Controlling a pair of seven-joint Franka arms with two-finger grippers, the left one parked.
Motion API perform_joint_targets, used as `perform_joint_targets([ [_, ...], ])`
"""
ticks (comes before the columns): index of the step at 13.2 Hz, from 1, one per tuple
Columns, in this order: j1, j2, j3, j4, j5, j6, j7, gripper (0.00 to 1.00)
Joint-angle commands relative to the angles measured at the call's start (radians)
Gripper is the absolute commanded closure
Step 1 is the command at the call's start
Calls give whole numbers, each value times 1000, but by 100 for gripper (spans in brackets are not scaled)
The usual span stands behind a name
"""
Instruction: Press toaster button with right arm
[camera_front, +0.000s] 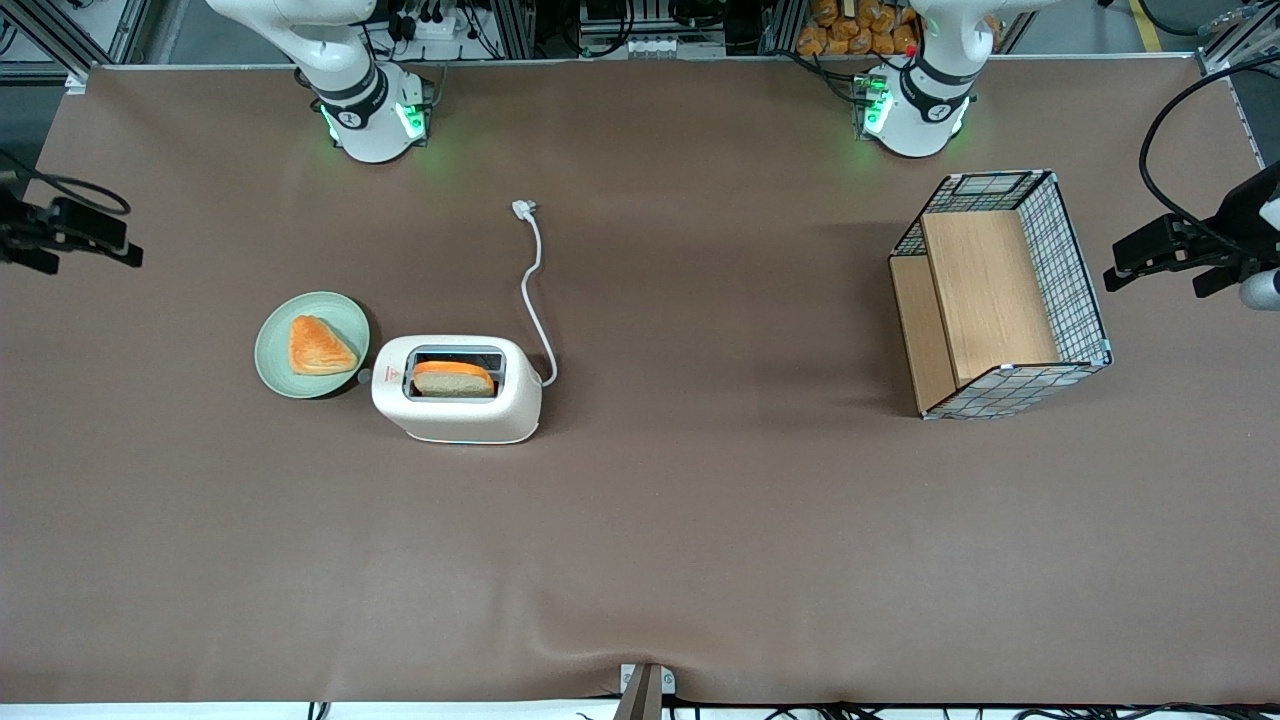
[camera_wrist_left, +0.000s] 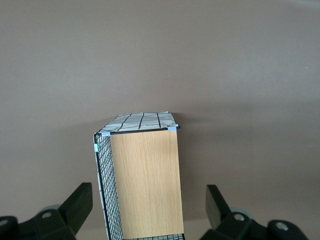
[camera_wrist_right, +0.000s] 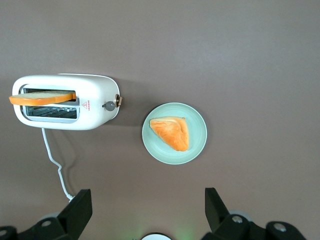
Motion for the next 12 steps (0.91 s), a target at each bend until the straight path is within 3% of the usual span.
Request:
perform_joint_targets([
  [1,25,-88,7,-56,-32,-15,116,0],
  [12,36,-83,-1,-25,-58,-53,141,0],
])
